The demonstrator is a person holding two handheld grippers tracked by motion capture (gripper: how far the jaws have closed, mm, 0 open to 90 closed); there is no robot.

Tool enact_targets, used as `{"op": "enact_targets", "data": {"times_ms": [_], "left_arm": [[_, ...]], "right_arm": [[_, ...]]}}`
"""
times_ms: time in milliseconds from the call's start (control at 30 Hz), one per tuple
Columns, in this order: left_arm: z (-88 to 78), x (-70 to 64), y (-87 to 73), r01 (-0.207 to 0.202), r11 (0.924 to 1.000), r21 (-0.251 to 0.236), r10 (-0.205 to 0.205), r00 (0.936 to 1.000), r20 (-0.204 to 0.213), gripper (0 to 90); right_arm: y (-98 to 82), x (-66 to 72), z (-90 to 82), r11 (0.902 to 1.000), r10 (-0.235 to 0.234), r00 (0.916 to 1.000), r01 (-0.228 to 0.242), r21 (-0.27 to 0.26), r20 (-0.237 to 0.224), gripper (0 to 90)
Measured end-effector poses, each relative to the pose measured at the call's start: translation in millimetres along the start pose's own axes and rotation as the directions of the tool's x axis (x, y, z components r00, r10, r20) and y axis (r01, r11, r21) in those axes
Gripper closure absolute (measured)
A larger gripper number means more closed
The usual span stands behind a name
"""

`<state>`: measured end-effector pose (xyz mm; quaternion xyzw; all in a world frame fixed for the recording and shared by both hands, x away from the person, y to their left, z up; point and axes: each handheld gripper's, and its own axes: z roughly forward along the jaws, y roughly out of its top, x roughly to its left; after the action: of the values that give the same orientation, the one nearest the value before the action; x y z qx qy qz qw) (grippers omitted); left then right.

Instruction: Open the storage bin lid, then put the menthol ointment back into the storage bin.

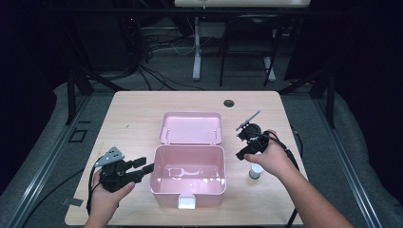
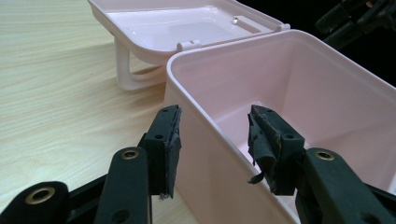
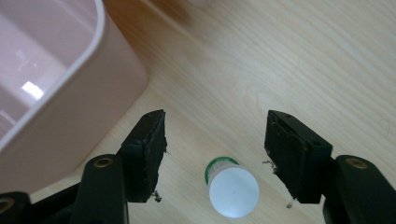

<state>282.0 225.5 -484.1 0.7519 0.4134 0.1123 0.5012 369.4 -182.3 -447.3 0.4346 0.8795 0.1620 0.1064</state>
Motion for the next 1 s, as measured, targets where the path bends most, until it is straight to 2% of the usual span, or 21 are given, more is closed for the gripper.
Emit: {"op": "enact_targets", "data": {"times_ms": [133, 367, 433, 533, 600, 667, 800, 933, 1000], "left_arm": [[-0.3, 0.1, 0.2, 0.000, 1.0000, 0.000, 0.000, 1.0000, 0.000, 53.8], [-1.1, 0.1, 0.9, -0.001, 1.0000, -0.004, 0.001, 1.0000, -0.006, 52.9], [-2.3, 0.1, 1.2, -0.007, 0.9999, -0.012, 0.007, 0.9999, -0.013, 52.5], [-4.0, -1.8, 2.8, -0.038, 0.9991, -0.021, 0.037, 0.9988, -0.032, 52.4], [-5.4, -2.3, 3.9, -0.048, 0.9984, -0.030, 0.047, 0.9984, -0.033, 51.2], [-5.8, -2.1, 4.2, -0.038, 0.9988, -0.031, 0.037, 0.9991, -0.021, 51.1], [-6.1, -2.8, 5.0, -0.012, 0.9999, 0.001, 0.012, 0.9996, -0.024, 50.4], [-6.2, -5.3, 6.8, -0.013, 0.9998, 0.016, 0.013, 0.9990, -0.044, 40.9], [-5.4, -5.9, 7.3, -0.009, 0.9997, 0.024, 0.010, 0.9993, -0.037, 37.0]], "right_arm": [[-3.8, -0.9, 3.0, 0.9997, 0.015, 0.9998, -0.015, 0.019, -0.012, 34.2], [-10.5, -4.3, 6.1, 0.9989, 0.034, 0.9986, -0.033, 0.035, -0.041, 20.1], [-12.0, -5.1, 5.7, 0.9993, 0.024, 0.9983, -0.022, 0.029, -0.053, 17.1], [-14.0, -4.2, 6.0, 0.9987, 0.015, 0.9973, -0.012, 0.050, -0.072, 15.9], [-15.0, -3.3, 7.6, 0.9982, 0.001, 0.9972, 0.003, 0.060, -0.074, 15.9], [-15.8, -2.0, 8.9, 0.9972, -0.021, 0.9975, 0.026, 0.070, -0.068, 16.1], [-16.6, -2.8, 10.7, 0.9963, -0.031, 0.9973, 0.036, 0.079, -0.066, 24.9], [-18.6, -5.9, 12.9, 0.9956, -0.031, 0.9977, 0.036, 0.086, -0.061, 29.9], [-19.5, -7.0, 13.1, 0.9946, -0.026, 0.9978, 0.032, 0.098, -0.060, 31.9]]}}
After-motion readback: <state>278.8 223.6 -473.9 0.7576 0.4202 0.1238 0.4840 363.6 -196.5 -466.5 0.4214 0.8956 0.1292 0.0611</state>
